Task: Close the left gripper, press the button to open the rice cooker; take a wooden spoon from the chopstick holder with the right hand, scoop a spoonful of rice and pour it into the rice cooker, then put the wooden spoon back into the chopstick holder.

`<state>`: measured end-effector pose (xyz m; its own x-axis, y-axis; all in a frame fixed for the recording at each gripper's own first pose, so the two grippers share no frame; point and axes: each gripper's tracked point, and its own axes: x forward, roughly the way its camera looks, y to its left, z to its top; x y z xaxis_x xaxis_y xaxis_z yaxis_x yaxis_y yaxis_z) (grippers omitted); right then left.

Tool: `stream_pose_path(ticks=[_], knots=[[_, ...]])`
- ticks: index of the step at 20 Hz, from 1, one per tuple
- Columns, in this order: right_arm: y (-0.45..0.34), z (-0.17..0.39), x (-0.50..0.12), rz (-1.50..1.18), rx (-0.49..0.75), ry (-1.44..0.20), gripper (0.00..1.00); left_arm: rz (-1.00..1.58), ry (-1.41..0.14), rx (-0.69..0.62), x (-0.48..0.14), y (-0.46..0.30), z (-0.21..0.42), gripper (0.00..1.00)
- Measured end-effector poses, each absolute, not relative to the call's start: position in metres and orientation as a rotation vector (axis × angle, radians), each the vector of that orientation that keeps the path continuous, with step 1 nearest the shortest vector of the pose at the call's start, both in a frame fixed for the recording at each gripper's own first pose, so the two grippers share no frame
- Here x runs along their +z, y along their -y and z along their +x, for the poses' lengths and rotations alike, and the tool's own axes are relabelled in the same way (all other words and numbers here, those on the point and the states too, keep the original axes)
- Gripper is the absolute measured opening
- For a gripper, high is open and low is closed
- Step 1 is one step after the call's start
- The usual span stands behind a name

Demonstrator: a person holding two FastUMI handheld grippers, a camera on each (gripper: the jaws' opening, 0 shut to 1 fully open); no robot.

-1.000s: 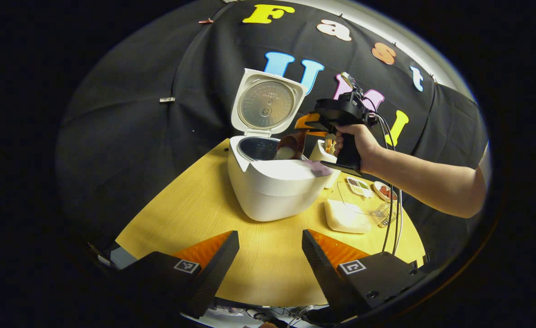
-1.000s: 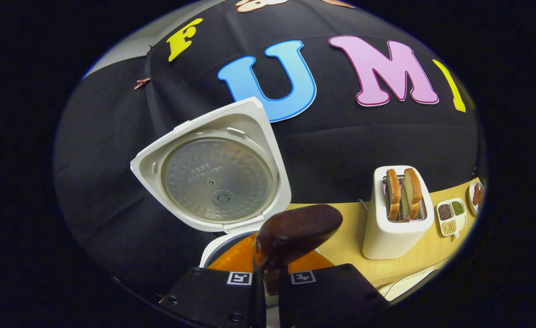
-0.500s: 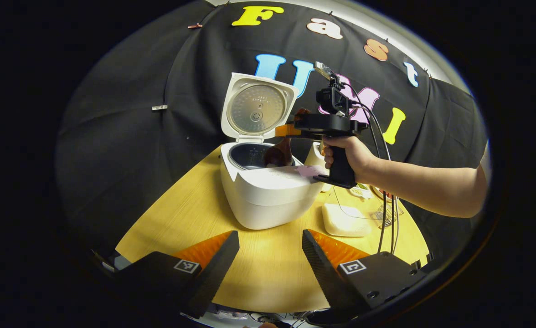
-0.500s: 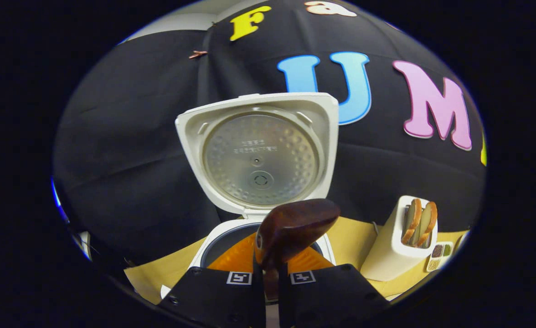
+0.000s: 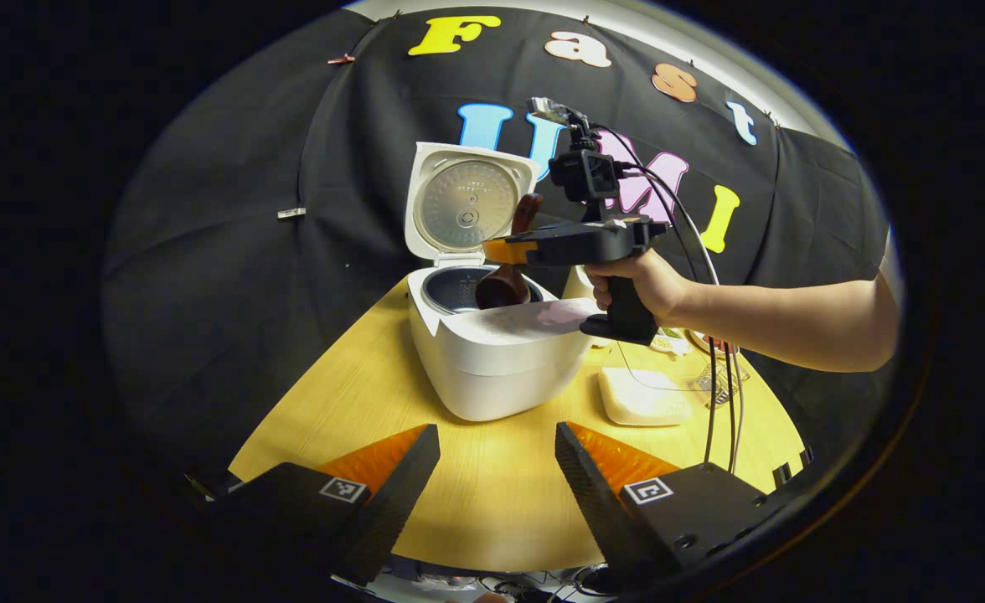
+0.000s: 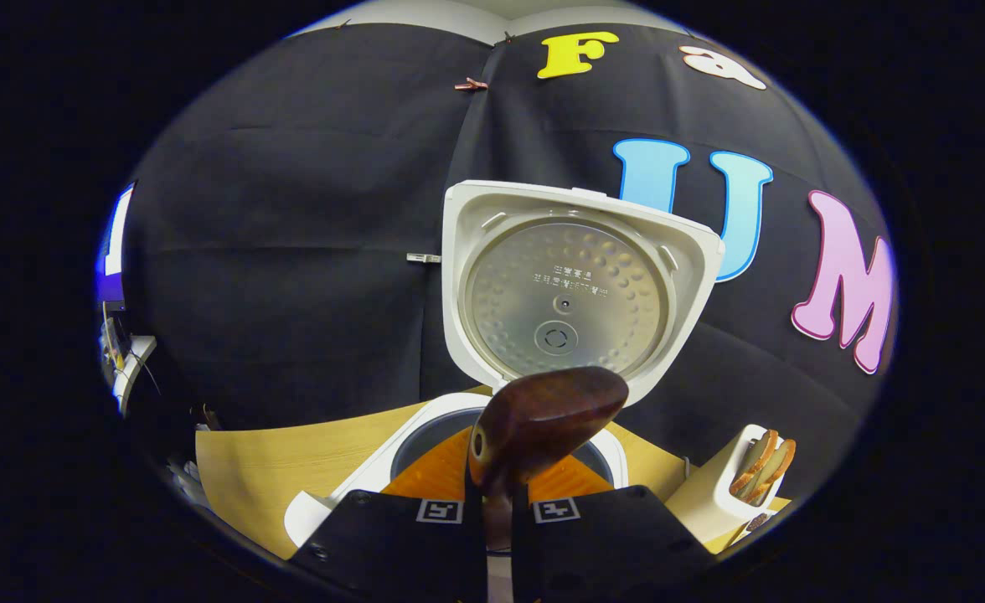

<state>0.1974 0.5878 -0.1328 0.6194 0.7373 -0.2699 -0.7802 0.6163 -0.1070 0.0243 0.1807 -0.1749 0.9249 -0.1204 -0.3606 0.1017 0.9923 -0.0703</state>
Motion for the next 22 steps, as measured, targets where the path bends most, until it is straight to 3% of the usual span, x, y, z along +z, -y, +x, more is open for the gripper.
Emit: stream_pose_path(ticks=[9, 15, 22], knots=[[-0.526, 0.216, -0.057, 0.044, 0.73, -0.156, 0.16, -0.07, -0.344, -0.153, -0.169, -0.154, 0.021, 0.96], [-0.413, 0.211, -0.021, 0.132, 0.608, -0.112, 0.16, -0.093, -0.325, -0.149, -0.163, -0.129, 0.027, 0.96], [-0.258, 0.214, -0.036, 0.143, 0.444, -0.139, 0.16, -0.119, -0.34, -0.126, -0.166, -0.083, 0.048, 0.96]])
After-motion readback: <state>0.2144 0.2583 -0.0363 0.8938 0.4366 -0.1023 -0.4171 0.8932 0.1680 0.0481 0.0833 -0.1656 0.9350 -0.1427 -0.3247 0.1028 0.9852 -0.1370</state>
